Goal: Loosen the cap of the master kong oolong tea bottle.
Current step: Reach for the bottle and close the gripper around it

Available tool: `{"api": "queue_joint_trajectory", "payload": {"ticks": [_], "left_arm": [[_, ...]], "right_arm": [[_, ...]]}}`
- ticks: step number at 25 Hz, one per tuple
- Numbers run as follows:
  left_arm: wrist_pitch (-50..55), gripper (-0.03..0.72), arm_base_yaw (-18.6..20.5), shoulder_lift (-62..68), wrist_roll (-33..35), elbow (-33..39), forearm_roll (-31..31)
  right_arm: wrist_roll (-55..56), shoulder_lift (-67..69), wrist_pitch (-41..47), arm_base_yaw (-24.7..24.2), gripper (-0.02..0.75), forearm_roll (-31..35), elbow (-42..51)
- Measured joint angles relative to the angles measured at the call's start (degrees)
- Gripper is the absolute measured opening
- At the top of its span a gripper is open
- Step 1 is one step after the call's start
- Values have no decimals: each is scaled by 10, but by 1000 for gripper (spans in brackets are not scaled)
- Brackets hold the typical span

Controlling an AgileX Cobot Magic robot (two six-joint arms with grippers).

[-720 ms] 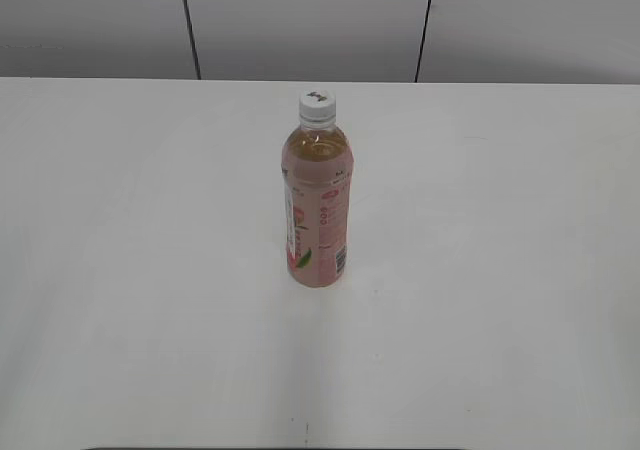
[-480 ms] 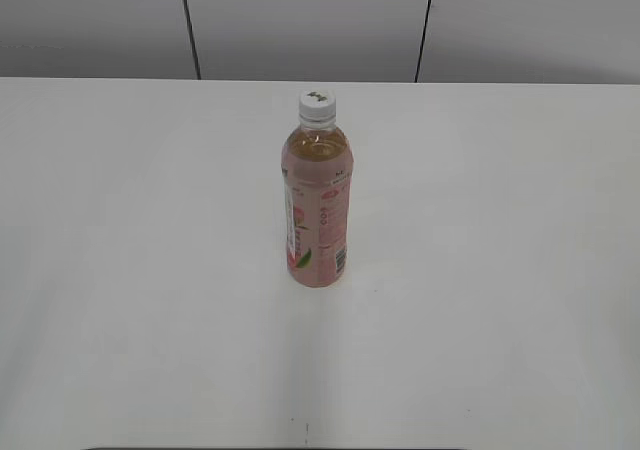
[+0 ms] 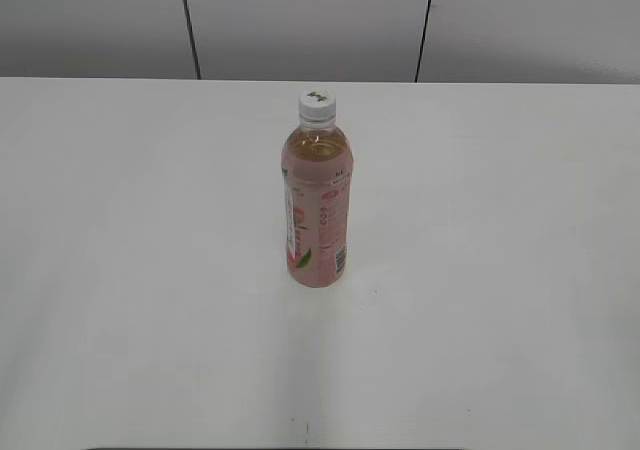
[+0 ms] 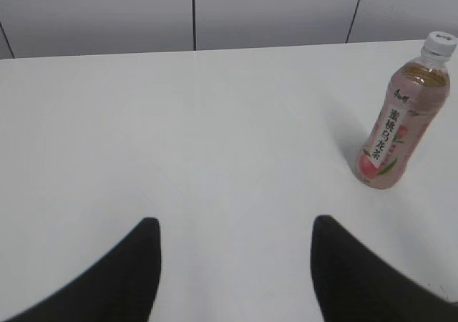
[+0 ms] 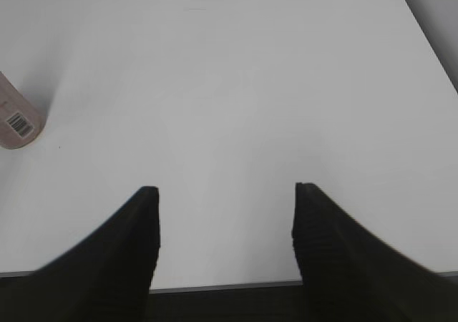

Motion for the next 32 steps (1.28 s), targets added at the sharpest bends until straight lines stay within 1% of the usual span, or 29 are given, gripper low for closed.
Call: {"api": "queue_joint_trajectory", "payload": {"ticks": [19,25,28,32], "left_arm": [[0,416,0,1,1,0,-2],[-3,416,0,36,4,-1,-2],[-28,416,0,58,5,-8,-2],[-99,416,0,90,5,-12,-2]], "right_arm": [[0,0,0,0,449,5,0],[0,0,0,0,449,5,0],[0,0,0,0,449,5,0],[0,0,0,0,449,5,0]]}}
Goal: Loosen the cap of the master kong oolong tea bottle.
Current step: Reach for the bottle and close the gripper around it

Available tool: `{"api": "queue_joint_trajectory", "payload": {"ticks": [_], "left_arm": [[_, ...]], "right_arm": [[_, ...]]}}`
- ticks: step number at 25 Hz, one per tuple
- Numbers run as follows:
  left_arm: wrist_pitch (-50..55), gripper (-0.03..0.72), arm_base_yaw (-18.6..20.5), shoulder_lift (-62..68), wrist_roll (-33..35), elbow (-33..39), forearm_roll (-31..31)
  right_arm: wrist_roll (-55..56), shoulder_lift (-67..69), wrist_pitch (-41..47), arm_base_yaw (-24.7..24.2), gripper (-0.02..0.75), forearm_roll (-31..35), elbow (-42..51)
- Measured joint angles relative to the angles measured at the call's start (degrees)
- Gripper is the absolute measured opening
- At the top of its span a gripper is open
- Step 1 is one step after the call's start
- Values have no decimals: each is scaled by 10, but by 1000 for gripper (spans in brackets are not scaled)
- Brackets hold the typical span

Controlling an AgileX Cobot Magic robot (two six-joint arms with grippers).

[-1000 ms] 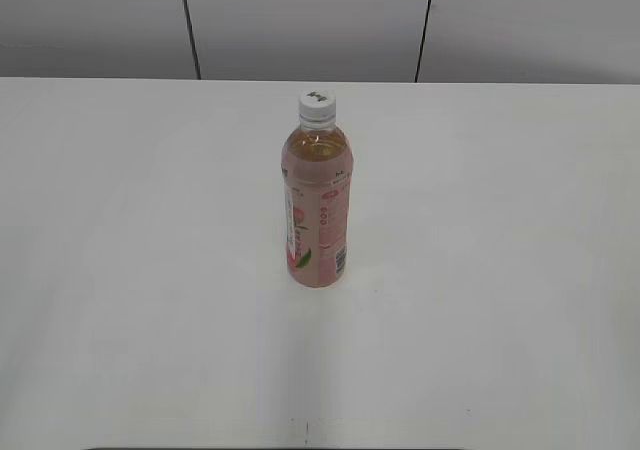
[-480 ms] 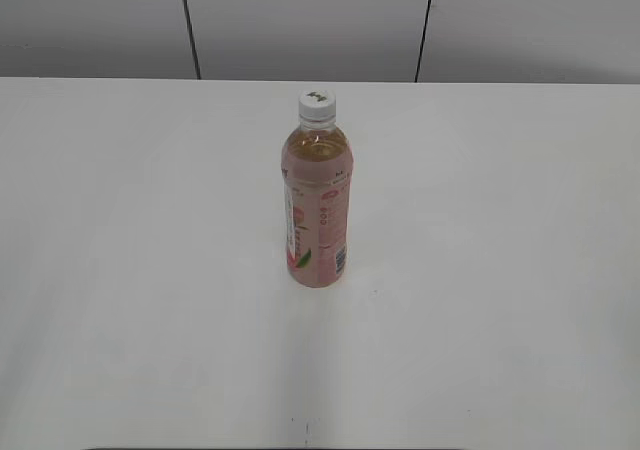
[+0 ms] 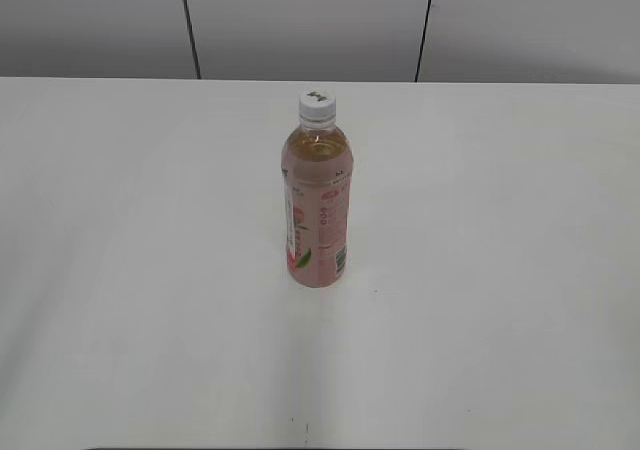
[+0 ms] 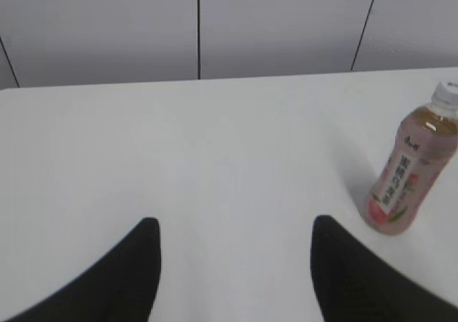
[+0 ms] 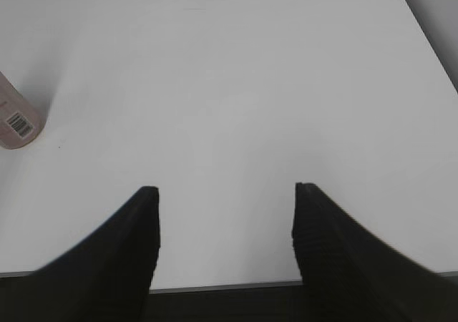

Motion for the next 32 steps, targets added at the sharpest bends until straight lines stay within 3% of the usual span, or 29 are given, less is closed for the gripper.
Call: {"api": "queue_joint_trajectory", "payload": {"ticks": [13,23,28,32], "left_arm": [[-211,396,0,211,40,17,-12],[-474,391,-9,317,42,148,-28],[-560,391,-58,376,42,165,-22],[-617,391,-134,455,42,165,5]], "right_arm": [[0,0,0,0,449,0,0],[0,0,0,0,449,0,0],[0,0,0,0,449,-5,0],[0,0,0,0,449,0,0]]}}
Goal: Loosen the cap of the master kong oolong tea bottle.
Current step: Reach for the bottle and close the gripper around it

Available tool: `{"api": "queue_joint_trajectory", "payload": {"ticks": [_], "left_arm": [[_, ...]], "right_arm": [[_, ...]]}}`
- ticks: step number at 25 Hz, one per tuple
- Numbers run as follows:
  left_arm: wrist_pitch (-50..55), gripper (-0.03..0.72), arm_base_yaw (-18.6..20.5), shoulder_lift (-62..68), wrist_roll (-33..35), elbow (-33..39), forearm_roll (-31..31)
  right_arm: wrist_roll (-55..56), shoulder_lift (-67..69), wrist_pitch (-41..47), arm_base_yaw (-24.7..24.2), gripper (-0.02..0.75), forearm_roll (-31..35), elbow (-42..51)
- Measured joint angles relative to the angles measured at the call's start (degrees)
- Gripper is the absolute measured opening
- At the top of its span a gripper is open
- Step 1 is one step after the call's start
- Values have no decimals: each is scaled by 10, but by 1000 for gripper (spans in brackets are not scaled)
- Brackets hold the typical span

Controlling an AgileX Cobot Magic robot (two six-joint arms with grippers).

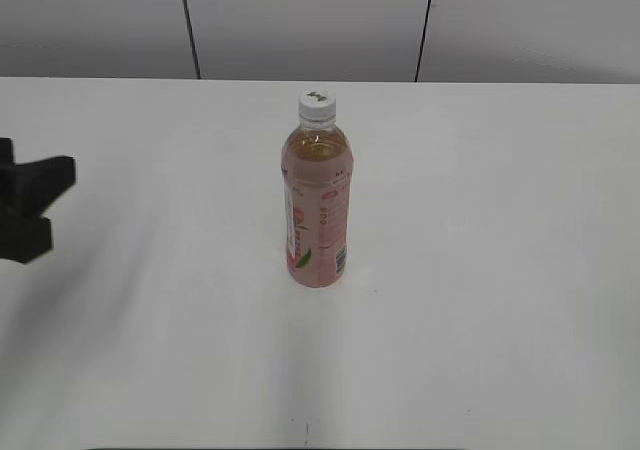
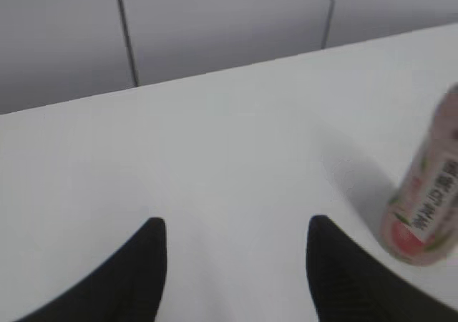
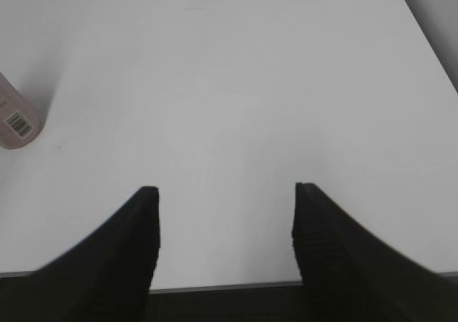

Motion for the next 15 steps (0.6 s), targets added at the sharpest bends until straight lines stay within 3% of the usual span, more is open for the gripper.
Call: {"api": "queue_joint_trajectory", "payload": {"ticks": [3,7,11,15], "left_arm": [[-29,400,-59,57,0,1,8],[-81,480,-111,143,-22,4,10],[-165,531,-136,226,-52,3,18],[-305,538,-143,301,-56,4,76]], "right_arm": [[0,0,0,0,449,0,0],[0,0,0,0,449,0,0],[0,0,0,0,449,0,0],[0,0,0,0,449,0,0]]}}
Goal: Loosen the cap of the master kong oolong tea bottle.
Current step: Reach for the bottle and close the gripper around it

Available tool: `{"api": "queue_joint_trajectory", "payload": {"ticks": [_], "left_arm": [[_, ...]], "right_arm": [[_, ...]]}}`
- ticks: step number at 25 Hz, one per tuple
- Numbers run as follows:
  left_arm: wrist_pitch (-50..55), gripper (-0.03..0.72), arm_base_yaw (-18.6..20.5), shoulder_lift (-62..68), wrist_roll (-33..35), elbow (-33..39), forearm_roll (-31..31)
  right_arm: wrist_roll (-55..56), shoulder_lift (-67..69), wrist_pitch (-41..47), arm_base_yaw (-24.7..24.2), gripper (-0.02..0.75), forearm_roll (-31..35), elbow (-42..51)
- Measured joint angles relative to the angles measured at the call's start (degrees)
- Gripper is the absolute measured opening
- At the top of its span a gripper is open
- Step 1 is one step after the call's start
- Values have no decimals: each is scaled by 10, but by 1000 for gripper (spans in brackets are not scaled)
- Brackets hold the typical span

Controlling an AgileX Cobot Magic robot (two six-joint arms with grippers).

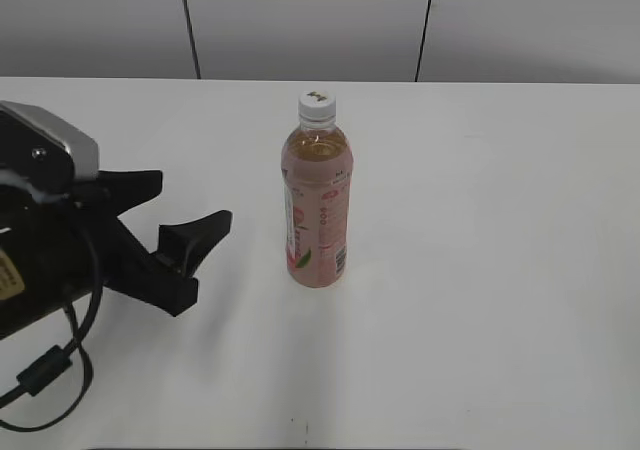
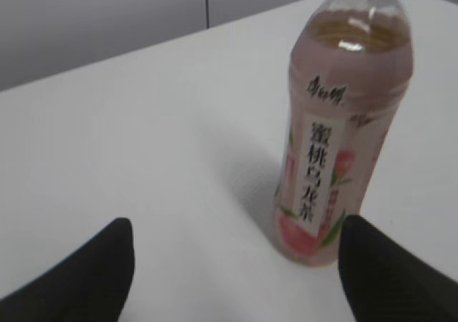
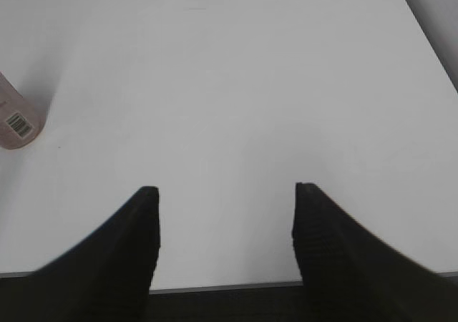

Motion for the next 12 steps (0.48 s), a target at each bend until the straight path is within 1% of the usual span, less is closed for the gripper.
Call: {"api": "queue_joint_trajectory", "payload": {"ticks": [4,7,9,12], "left_arm": [[-135,540,-1,77,0,0,19],[-203,540,-1,127,0,0,28],[-238,540,-1,153,0,0,48],[-251,540,-1,189,0,-1,93]], "right_arm": [[0,0,0,0,449,0,0],[0,0,0,0,449,0,0],[0,0,0,0,449,0,0],[0,0,0,0,449,0,0]]}}
